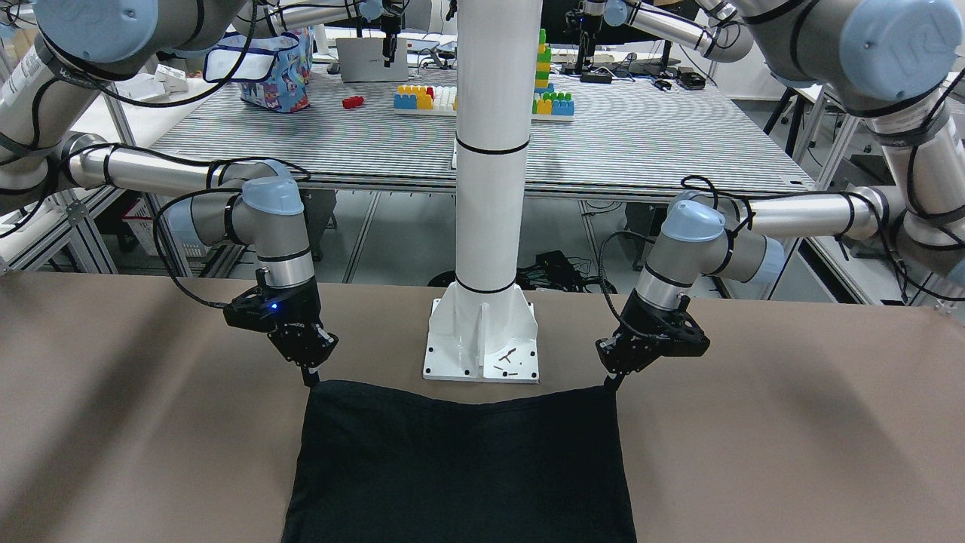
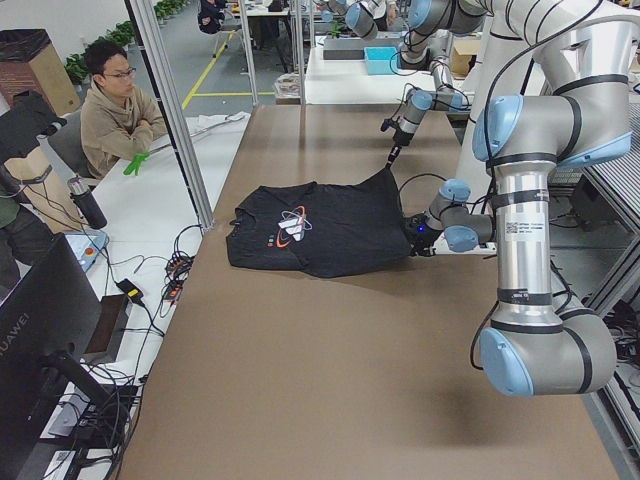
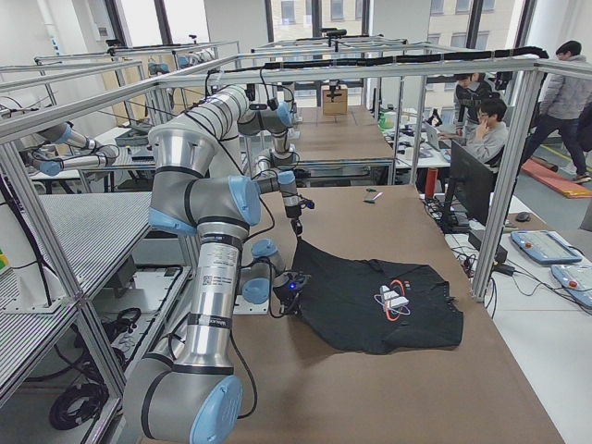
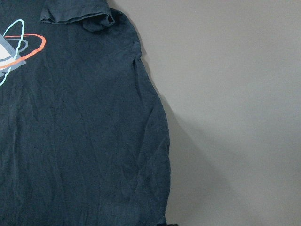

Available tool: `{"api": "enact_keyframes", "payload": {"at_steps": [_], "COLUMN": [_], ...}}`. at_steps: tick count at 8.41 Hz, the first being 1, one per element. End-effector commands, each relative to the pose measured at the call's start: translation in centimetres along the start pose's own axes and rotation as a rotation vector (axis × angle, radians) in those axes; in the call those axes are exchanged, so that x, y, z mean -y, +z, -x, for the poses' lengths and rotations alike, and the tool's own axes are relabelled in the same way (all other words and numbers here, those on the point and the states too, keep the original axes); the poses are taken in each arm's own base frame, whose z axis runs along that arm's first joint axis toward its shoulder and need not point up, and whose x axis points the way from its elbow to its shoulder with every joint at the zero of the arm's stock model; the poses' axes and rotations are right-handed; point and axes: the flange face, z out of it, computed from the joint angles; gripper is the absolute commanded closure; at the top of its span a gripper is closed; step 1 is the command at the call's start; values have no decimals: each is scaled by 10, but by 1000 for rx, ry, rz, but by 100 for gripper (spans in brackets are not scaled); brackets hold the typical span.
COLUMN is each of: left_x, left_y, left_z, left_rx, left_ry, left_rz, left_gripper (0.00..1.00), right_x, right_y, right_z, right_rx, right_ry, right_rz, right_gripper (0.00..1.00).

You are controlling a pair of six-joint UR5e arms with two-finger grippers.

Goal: Fold clothes
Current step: 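Lift the hem with both grippers and fold it toward the collar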

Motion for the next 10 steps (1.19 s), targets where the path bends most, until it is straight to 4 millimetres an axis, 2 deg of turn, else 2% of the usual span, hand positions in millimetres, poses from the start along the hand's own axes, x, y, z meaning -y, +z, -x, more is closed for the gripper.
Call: {"api": "enact_keyframes", "payload": {"at_steps": [1,2,4,5,6,7,8,9,10], "left_x": [90,128,201,242,282,308,322,332,360], "left_y": [23,31,44,46,36,31,27,32,32], "left_z": [-44,-54,-84,-94,-99,-99,-100,-103,-125], "left_rx": [-17,-8,-1,6,9,11,12,23,25], "left_ry": [17,13,6,2,16,10,7,1,-19], "left_rz": [-17,-28,-59,-63,-71,-62,-73,-78,-101], "left_gripper": [100,100,100,100,100,100,100,100,100], "right_x": [77,110,187,210,233,259,284,305,326], "right_y": [29,44,50,56,55,51,55,62,79], "right_z": [44,59,82,116,134,129,122,128,139], "right_rx": [10,0,-19,-61,-95,-114,-141,-162,-193], "right_ry": [-17,-24,-71,-73,-89,-101,-111,-119,-115], "right_rz": [28,11,-82,-105,-127,-147,-151,-163,-167], "right_gripper": [100,100,100,100,100,100,100,100,100]}}
